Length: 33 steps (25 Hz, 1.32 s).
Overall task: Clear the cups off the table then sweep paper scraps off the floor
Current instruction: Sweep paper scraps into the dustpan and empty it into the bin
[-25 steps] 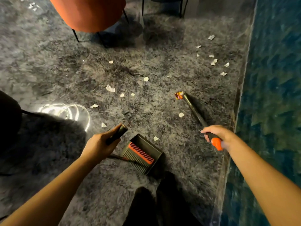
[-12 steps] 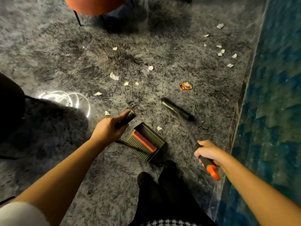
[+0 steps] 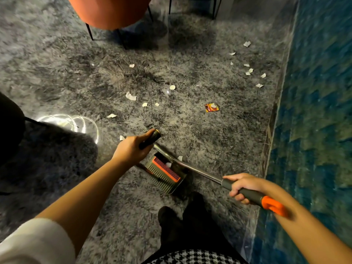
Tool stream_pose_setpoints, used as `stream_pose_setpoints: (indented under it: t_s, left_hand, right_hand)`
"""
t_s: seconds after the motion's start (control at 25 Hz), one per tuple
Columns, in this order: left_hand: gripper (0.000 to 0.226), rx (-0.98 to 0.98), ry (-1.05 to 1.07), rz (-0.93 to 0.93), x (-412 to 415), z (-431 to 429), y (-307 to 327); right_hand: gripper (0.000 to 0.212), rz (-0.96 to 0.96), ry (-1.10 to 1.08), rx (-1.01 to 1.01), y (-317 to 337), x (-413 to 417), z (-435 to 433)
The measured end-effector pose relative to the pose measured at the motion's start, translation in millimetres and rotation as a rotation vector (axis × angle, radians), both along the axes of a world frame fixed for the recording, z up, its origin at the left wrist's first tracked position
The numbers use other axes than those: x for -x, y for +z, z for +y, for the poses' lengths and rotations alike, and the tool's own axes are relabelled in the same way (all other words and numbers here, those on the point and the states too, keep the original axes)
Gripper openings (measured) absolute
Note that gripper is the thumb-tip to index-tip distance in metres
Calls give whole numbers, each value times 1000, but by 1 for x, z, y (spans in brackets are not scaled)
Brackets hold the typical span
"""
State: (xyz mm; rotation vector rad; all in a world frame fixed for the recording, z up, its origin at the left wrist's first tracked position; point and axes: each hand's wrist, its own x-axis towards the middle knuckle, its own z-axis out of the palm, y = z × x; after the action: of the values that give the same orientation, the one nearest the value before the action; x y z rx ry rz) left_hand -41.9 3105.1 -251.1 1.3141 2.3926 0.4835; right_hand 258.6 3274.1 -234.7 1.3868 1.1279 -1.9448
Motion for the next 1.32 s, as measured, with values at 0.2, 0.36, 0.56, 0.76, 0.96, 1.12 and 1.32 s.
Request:
stream_pose_setpoints:
  t_s: [0.2, 0.36, 0.56, 0.76, 0.96, 1.12, 1.32]
  left_hand:
    - [56, -20, -5, 6, -3, -8, 0]
    - [57, 37, -8, -17, 3, -8, 5]
    - [58, 92, -107, 47, 10, 3, 7]
    - [55, 93, -118, 68, 14, 16, 7]
    - [53, 60, -93, 39, 28, 13, 6]
    - [54, 51, -108, 48, 31, 5, 5]
    - [54, 52, -106, 50, 26, 1, 4]
  right_hand:
    - [42, 60, -93, 62, 25, 3, 18]
    - [58, 24, -123, -19, 28, 21, 29]
    - [60, 14, -16, -203, -5, 52, 6]
    - [64, 0, -125, -83, -26, 62, -9]
    - [31, 108, -350, 248, -2, 57, 16]
    - [28, 165, -462, 285, 21, 51, 30]
    - [33, 99, -339, 131, 16, 51, 37]
